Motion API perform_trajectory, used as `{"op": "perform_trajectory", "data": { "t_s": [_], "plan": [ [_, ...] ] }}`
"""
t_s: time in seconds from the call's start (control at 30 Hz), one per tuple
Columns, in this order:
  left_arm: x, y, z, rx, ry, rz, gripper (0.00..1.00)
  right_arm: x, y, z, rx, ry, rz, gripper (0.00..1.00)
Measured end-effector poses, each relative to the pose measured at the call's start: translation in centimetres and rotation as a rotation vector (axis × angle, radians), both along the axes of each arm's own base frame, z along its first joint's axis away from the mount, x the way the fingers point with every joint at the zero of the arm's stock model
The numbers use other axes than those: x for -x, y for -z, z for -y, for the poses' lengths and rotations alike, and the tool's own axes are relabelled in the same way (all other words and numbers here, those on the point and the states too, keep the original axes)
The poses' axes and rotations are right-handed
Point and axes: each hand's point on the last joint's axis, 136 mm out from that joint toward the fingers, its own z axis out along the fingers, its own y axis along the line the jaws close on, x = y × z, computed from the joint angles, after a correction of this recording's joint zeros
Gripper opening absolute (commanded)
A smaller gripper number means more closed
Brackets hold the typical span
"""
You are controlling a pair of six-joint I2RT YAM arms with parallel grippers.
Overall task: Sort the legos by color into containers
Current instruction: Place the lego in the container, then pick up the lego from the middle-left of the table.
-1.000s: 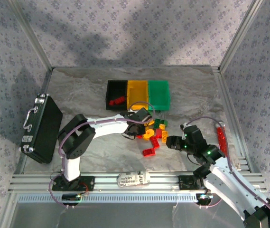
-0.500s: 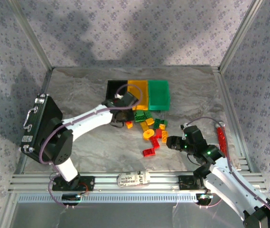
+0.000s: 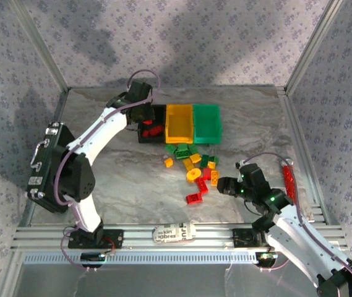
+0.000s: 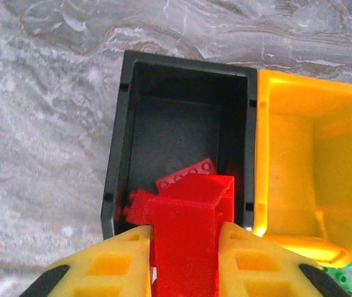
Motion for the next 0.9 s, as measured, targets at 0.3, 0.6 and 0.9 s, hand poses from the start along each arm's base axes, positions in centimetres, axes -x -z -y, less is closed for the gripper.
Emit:
{"op": "perform_trajectory", "data": {
  "t_s": [0.3, 0.6, 0.9],
  "plan": [
    [0.0, 1.7, 0.5, -0.029, 0.032, -0.04, 0.86, 0.2, 0.0, 0.1, 0.0, -0.001, -0.005, 0.72],
    [8.5, -3.9, 5.3, -0.009, 0.211, 0.081, 0.83, 0.2, 0.0, 0.1, 0.0, 0.001, -0.005, 0.73],
    [20.5, 4.0, 12.1, -0.088, 0.566, -0.065, 0.79, 0.4, 0.0, 0.2, -0.004, 0.002, -0.009, 0.76]
  ]
}}
